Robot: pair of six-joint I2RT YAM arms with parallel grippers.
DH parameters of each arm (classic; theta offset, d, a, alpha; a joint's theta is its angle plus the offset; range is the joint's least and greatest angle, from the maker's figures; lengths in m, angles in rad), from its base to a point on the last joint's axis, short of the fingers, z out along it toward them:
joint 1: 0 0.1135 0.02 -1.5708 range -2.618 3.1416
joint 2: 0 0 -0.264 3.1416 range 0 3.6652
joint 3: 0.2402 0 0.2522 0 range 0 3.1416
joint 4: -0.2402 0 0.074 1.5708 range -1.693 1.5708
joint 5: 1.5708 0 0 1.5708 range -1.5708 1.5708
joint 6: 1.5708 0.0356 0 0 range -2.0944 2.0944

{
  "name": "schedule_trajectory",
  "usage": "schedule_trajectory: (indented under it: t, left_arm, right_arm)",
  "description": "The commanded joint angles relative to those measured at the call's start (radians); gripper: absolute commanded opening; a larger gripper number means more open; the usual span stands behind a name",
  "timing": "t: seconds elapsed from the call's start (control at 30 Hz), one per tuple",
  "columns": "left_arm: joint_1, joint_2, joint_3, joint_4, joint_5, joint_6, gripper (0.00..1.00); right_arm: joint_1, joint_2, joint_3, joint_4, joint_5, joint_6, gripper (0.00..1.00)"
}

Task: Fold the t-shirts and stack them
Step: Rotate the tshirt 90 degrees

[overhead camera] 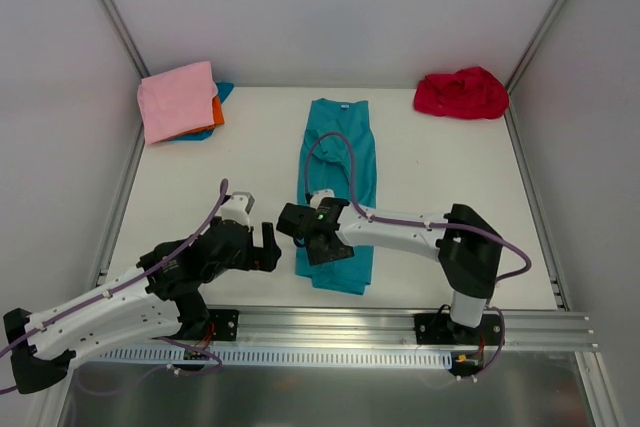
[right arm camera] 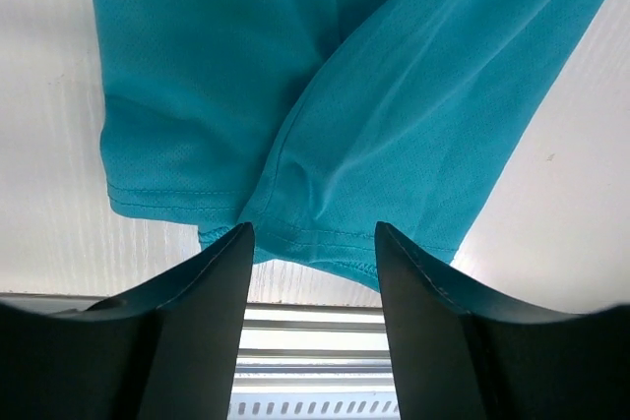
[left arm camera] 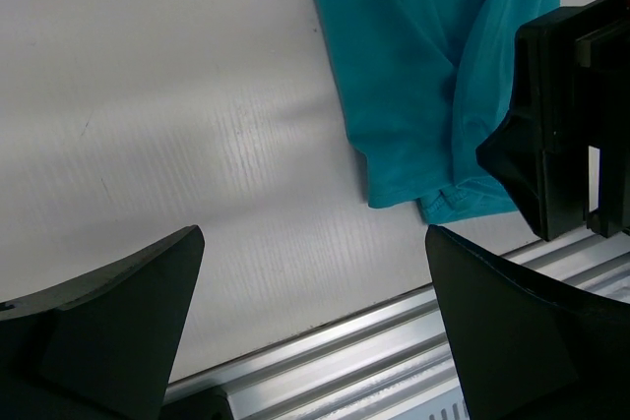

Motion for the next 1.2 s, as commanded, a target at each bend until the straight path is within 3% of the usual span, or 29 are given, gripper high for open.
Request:
schedule_trajectory:
  t: [0.0,0.07,0.2,0.4,0.63,0.97,1.17]
  left_arm:
    - [-0.012,0.022,-0.007,0.037,0.015,0.006,0.99]
    - [-0.012,0.036,-0.002,0.051,0.02,0.006,0.99]
    - [-0.012,0.1,-0.007,0.112,0.07,0.016,0.99]
    - [-0.012,0.229,-0.068,0.259,0.193,-0.003,0.99]
    - [-0.011,0.169,-0.22,0.431,0.204,-0.08,0.99]
    - [-0.011,0.319,-0.213,0.565,0.227,-0.097,0.99]
    - [0.0,0.329,-0.098,0.617,0.055,0.018,0.99]
  right_arm:
    - [0.01,-0.097,-0.011,-0.055,0.048,0.027,0.57]
    - [0.011,-0.134,-0.025,-0.072,0.069,0.034,0.6]
    - [0.007,-0.262,-0.104,-0.107,0.141,0.065,0.99]
    - [-0.001,-0.44,-0.373,-0.018,0.143,0.143,0.99]
    - [-0.006,-0.637,-0.667,0.19,0.138,0.209,1.0]
    - [-0.018,-0.619,-0.631,0.174,0.155,0.175,0.99]
    - [-0.035,-0.724,-0.622,0.096,0.215,0.176,1.0]
